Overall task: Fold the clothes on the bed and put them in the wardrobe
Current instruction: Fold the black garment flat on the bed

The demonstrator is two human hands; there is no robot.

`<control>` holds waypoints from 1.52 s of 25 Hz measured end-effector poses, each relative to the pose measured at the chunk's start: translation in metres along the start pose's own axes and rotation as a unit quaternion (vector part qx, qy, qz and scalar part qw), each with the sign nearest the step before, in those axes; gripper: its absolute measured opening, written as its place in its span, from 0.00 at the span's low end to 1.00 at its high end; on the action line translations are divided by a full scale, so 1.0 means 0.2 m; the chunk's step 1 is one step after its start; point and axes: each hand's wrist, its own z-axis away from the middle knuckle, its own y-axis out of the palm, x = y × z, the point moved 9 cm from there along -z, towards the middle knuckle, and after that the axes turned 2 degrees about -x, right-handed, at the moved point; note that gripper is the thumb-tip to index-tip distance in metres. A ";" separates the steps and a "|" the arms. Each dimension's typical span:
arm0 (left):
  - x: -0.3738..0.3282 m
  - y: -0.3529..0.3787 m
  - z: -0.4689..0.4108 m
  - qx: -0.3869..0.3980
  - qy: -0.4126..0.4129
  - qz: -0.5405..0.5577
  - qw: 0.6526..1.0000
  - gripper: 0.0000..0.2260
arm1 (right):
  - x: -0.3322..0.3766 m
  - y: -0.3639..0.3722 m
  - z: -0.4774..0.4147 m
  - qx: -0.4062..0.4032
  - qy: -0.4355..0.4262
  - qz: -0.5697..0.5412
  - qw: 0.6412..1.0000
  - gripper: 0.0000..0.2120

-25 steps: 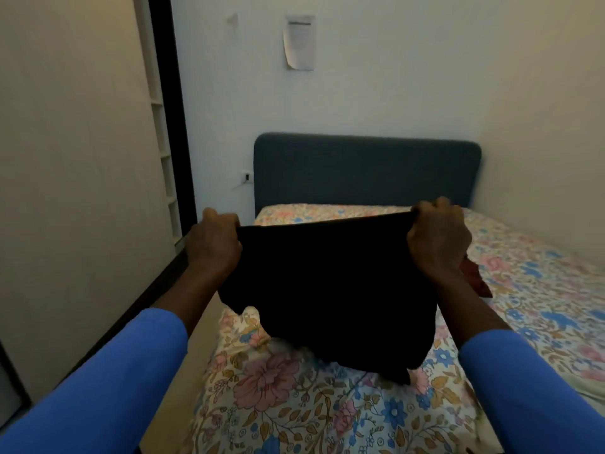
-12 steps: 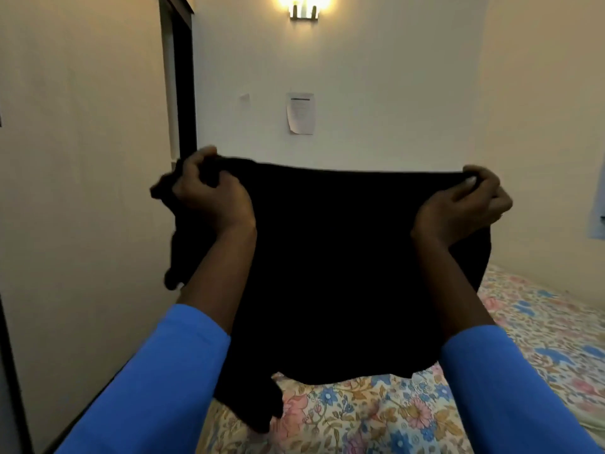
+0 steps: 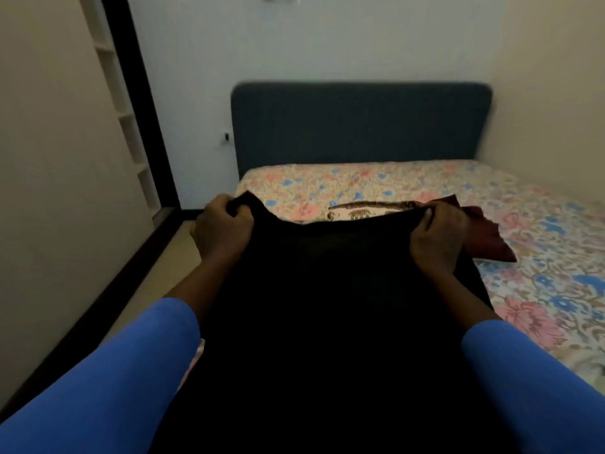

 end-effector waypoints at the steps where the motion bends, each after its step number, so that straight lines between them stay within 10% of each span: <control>1: 0.16 0.21 0.01 0.065 0.005 -0.020 0.998 0.11 | -0.14 0.16 0.10 0.059 -0.006 0.027 0.998 0.10; 10: 0.64 1.12 -0.19 0.237 0.185 -0.342 0.890 0.17 | -0.82 0.77 0.18 0.389 -0.085 0.235 0.887 0.19; 15: 0.67 1.24 -0.09 0.418 0.142 -0.226 0.868 0.17 | -0.86 0.75 0.21 0.530 0.032 0.159 0.832 0.11; 21: 0.41 0.72 -0.05 0.217 0.239 -0.086 0.943 0.12 | -0.68 0.32 0.08 0.365 -0.024 0.151 0.918 0.08; 25: 0.23 0.36 0.32 0.197 0.395 -0.069 0.895 0.14 | -0.58 0.02 0.22 0.355 -0.102 0.185 0.911 0.11; 28: 0.26 0.30 0.72 0.293 0.511 -0.114 0.800 0.14 | -0.57 -0.10 0.39 0.406 -0.183 0.296 0.845 0.08; 30: 0.35 0.31 0.92 0.376 0.513 -0.166 0.753 0.18 | -0.61 -0.13 0.52 0.527 -0.133 0.408 0.734 0.07; 32: 0.41 0.30 0.95 0.407 0.437 -0.168 0.784 0.25 | -0.58 -0.16 0.57 0.570 -0.075 0.440 0.690 0.07; 36: 0.44 0.12 0.69 0.190 0.223 -0.073 0.953 0.19 | -0.29 -0.04 0.65 0.488 -0.037 0.183 0.852 0.05; 38: 0.62 0.11 0.56 0.139 0.086 -0.093 0.982 0.08 | -0.09 0.08 0.81 0.496 -0.026 0.041 0.867 0.05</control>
